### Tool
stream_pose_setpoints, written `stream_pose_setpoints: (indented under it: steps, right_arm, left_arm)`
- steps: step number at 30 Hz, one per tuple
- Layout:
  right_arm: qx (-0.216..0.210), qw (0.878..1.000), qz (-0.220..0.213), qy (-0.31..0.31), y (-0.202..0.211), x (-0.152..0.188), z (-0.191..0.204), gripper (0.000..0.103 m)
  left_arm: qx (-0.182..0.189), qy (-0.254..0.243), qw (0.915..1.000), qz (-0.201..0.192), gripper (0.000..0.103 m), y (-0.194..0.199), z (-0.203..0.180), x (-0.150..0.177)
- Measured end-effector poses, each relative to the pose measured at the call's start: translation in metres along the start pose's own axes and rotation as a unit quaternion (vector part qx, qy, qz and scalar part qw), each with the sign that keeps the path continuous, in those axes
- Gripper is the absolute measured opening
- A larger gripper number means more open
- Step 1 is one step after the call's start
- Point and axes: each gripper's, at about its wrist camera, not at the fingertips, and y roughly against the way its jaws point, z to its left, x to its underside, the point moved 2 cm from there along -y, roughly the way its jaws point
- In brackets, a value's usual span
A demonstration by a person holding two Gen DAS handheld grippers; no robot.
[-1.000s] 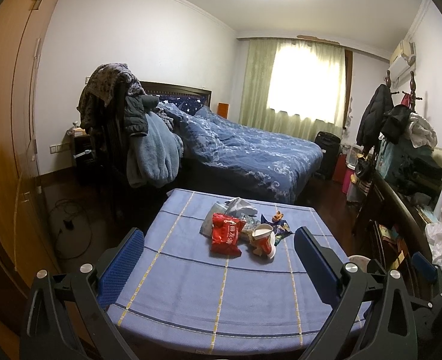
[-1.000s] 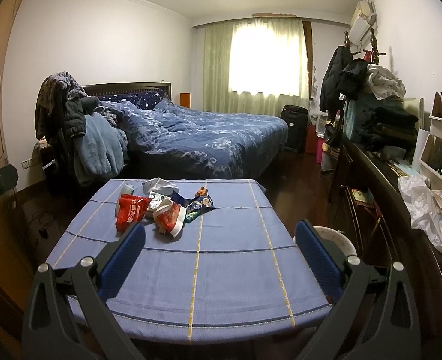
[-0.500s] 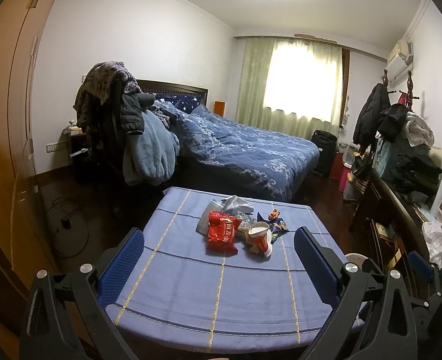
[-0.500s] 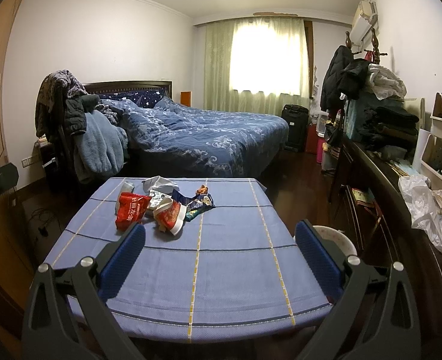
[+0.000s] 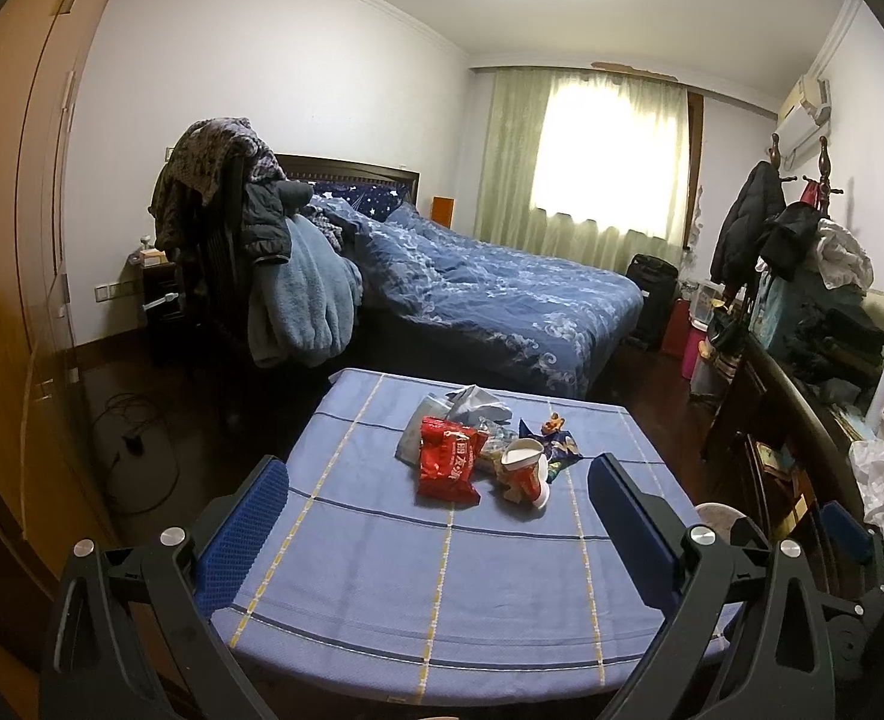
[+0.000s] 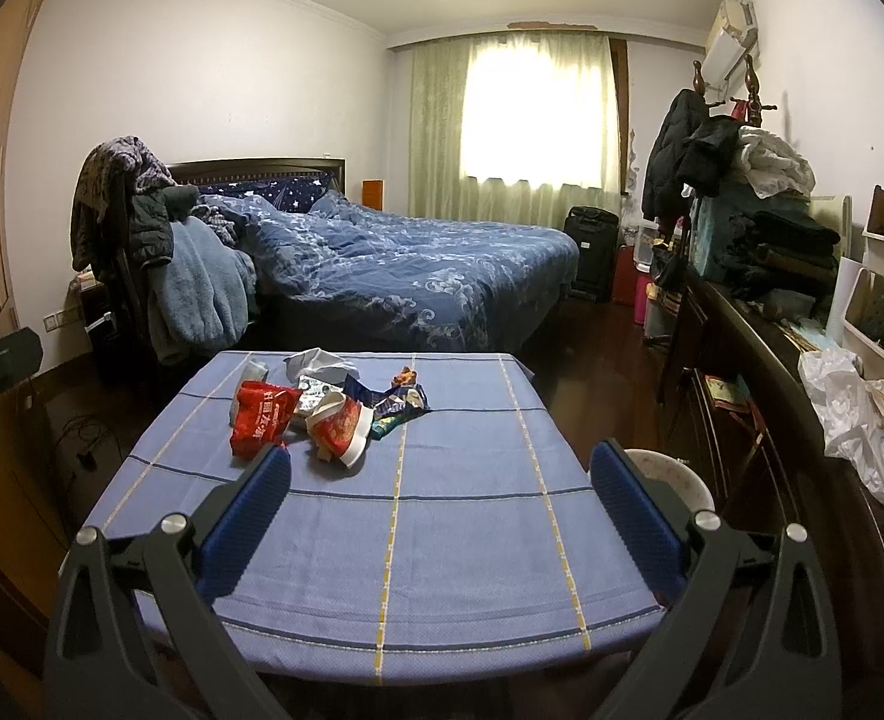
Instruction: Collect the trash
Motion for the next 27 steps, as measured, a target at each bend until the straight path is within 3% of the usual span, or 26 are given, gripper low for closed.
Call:
stream_pose_setpoints:
  steps: [19,24,27]
  right_arm:
    - [-0.001,1.000,0.013,0.007,-0.013,0.004,0.003,0.100]
    - [0.001,0.999,0.041,0.016,-0.038,0.016,0.006,0.100]
    - [0.000,0.997,0.076,0.022,-0.068,0.026,0.008,0.100]
  left_arm:
    - [-0.006,-0.003,0.9998,0.018,0.099,-0.012,0.002,0.000]
    - [-0.024,-0.009,0.9986,0.046,0.099,-0.045,0.008,0.012]
    - [-0.032,-0.005,0.9948,0.097,0.099,-0.095,0.017,0.024]
